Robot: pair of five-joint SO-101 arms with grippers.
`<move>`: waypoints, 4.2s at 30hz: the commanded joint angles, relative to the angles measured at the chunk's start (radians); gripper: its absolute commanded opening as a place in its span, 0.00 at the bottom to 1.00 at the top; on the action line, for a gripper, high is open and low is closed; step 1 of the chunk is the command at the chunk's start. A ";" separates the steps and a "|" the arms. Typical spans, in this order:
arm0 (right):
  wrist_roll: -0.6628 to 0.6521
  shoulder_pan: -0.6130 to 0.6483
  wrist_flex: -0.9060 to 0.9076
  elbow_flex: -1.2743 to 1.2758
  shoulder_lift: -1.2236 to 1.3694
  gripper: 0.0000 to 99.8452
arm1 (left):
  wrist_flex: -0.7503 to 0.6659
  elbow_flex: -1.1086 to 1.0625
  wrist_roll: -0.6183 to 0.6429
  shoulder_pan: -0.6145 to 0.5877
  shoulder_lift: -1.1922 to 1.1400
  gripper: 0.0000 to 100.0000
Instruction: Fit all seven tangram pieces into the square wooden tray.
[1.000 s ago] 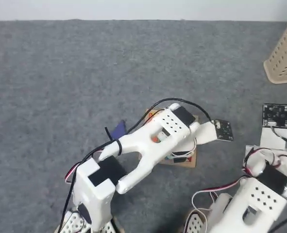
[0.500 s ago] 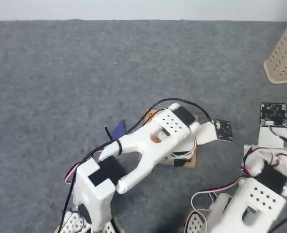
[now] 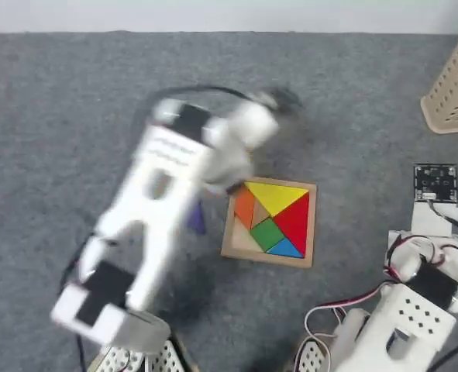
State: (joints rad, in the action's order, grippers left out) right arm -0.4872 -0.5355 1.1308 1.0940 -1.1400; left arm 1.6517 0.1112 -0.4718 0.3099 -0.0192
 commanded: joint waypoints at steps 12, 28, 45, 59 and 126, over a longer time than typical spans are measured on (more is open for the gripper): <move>0.098 0.670 0.229 -0.295 0.163 0.01 | -0.526 -0.750 0.021 -1.034 0.413 0.21; 0.470 1.291 -0.125 -0.775 1.026 0.01 | -0.787 -1.106 0.284 -1.269 0.434 0.27; 0.776 1.437 0.061 -1.258 1.549 0.17 | -0.890 -1.171 0.308 -1.232 0.433 0.28; 0.936 1.435 -0.013 -1.263 1.620 0.17 | -0.890 -1.178 0.307 -1.224 0.433 0.28; 0.895 1.391 0.182 -1.307 1.590 0.20 | -0.890 -1.178 0.305 -1.224 0.433 0.28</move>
State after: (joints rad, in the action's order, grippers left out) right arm 0.4258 0.8531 1.3472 -0.2209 0.5294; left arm 0.7818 -1.0687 -0.1711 -0.9175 0.3736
